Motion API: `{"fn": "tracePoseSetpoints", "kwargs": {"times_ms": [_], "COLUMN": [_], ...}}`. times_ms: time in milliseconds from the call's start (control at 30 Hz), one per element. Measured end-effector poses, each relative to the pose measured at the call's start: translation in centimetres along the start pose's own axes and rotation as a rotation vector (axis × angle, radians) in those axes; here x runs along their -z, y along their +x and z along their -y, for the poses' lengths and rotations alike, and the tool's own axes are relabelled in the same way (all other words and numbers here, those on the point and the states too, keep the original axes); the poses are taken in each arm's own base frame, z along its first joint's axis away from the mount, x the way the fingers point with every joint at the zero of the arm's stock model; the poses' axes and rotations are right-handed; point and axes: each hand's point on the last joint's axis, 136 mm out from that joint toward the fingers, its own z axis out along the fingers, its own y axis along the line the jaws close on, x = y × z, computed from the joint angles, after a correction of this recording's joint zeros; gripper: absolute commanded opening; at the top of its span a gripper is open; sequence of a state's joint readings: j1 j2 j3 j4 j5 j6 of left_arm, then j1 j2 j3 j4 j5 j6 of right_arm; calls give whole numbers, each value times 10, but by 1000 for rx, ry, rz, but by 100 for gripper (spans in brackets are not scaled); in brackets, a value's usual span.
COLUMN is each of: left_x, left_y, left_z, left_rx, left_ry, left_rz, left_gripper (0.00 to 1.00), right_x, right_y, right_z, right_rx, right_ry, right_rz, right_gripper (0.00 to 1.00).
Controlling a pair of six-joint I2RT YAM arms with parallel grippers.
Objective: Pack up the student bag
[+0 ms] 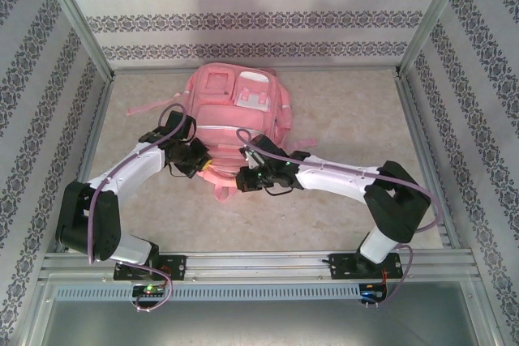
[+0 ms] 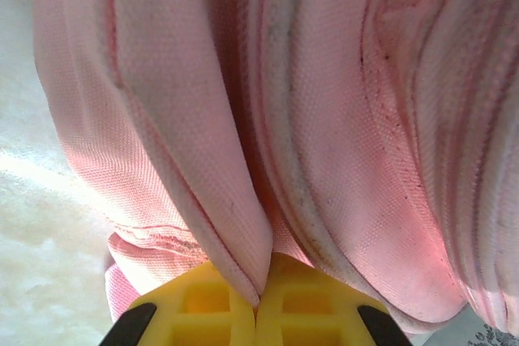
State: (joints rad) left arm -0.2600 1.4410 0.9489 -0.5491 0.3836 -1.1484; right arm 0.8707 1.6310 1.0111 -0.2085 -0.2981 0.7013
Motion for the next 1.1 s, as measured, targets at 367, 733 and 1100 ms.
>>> {"fn": "tracePoseSetpoints", "kwargs": {"times_ms": [367, 733, 1100], "left_x": [8, 28, 63], "left_y": [0, -2, -41], "left_z": [2, -2, -39], "left_rx": [-47, -128, -41], "left_ry": [0, -14, -111], "left_rz": [-1, 40, 156], "left_gripper": [0, 0, 52], "right_x": [16, 22, -2], "right_y": [-6, -7, 16], "right_z": [48, 68, -4], "right_rx": [-55, -41, 79], "right_ry": [78, 71, -48], "right_rz": [52, 36, -49], "right_gripper": [0, 0, 0]}}
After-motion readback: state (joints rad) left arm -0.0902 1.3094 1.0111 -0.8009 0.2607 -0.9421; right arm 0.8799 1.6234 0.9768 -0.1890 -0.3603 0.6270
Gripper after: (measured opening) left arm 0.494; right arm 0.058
